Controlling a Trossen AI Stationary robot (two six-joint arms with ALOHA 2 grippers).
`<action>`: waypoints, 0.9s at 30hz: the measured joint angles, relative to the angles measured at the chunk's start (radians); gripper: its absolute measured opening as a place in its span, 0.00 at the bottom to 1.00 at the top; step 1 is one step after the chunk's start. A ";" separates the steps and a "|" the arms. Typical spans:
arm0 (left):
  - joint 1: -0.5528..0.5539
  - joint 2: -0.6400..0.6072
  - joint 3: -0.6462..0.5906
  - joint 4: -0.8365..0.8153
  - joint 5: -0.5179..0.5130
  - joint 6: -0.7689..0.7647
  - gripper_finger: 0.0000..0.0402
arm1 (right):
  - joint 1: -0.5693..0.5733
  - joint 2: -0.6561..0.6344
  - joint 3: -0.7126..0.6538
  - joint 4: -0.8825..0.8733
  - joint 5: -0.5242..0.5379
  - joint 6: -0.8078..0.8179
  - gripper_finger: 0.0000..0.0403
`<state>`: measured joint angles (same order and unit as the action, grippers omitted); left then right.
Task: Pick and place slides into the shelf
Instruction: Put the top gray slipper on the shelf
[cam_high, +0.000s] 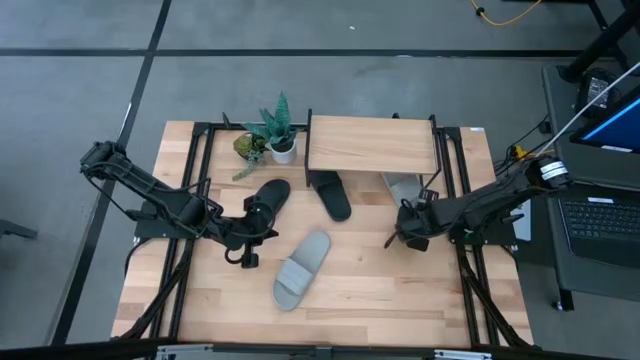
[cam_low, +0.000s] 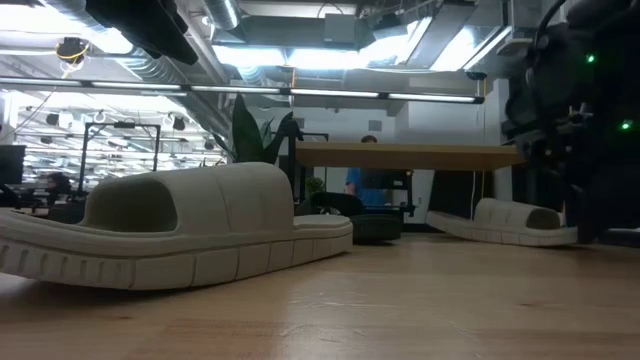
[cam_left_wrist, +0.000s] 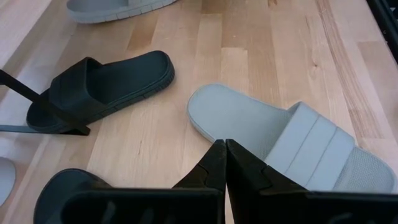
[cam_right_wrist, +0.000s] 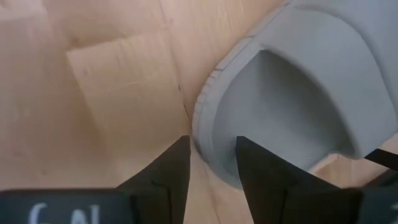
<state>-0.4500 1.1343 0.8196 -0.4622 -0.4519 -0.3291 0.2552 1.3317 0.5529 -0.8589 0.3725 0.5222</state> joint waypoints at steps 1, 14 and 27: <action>0.000 0.000 0.000 0.000 0.000 0.000 0.00 | -0.002 0.008 0.000 0.001 0.000 0.000 0.33; 0.000 0.000 0.000 0.000 0.000 0.000 0.00 | -0.004 0.023 0.000 0.014 -0.001 -0.004 0.19; 0.000 0.000 0.000 0.000 0.000 0.000 0.00 | -0.001 0.023 0.049 0.033 -0.002 0.023 0.03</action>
<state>-0.4500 1.1343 0.8196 -0.4625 -0.4519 -0.3290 0.2540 1.3552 0.6015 -0.8263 0.3703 0.5457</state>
